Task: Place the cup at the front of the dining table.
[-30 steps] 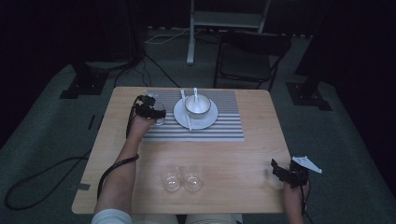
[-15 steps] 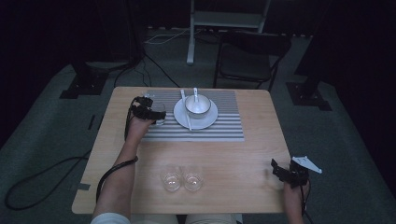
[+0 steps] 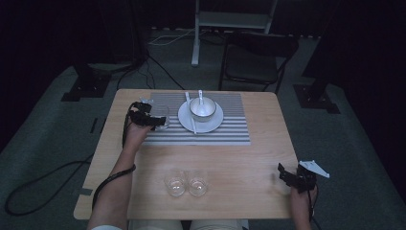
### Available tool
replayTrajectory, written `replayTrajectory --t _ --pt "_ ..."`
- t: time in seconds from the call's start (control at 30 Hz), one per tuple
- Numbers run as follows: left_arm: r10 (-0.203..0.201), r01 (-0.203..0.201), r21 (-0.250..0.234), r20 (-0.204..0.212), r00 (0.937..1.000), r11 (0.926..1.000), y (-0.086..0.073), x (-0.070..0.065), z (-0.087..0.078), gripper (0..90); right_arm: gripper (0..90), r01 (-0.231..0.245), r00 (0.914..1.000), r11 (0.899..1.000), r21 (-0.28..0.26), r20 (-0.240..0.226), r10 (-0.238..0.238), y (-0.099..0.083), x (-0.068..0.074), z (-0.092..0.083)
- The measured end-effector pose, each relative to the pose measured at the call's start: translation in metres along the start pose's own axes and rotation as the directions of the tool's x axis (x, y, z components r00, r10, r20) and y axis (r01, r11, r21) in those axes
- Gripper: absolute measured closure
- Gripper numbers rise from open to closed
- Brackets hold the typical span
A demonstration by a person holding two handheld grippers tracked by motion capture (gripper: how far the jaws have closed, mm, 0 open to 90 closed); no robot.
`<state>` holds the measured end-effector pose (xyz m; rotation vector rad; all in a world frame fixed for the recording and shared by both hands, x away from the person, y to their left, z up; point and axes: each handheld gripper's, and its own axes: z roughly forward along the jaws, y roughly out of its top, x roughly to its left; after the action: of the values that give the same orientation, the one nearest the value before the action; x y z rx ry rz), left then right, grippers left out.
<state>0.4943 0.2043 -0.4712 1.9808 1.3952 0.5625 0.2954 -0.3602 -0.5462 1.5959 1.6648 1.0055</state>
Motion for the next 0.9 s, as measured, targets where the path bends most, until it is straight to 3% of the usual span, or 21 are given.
replayTrajectory --t 0.23,0.63,0.9 --pt "-0.001 0.001 -0.019 0.01 1.0 0.9998 -0.011 0.004 -0.013 1.8 13.1 0.0 1.0 1.0 0.003 0.001 0.0 0.0 0.0 0.0" --pt "0.0 0.001 -0.026 0.031 0.9995 0.9997 -0.047 0.006 -0.02 1.8 13.1 0.003 1.0 1.0 0.001 0.004 -0.003 0.0 0.0 0.0" --pt "0.004 -0.001 -0.058 0.04 0.9992 0.9983 -0.066 0.009 -0.038 1.9 13.1 0.0 1.0 1.0 -0.005 0.006 0.0 0.0 0.0 0.0"
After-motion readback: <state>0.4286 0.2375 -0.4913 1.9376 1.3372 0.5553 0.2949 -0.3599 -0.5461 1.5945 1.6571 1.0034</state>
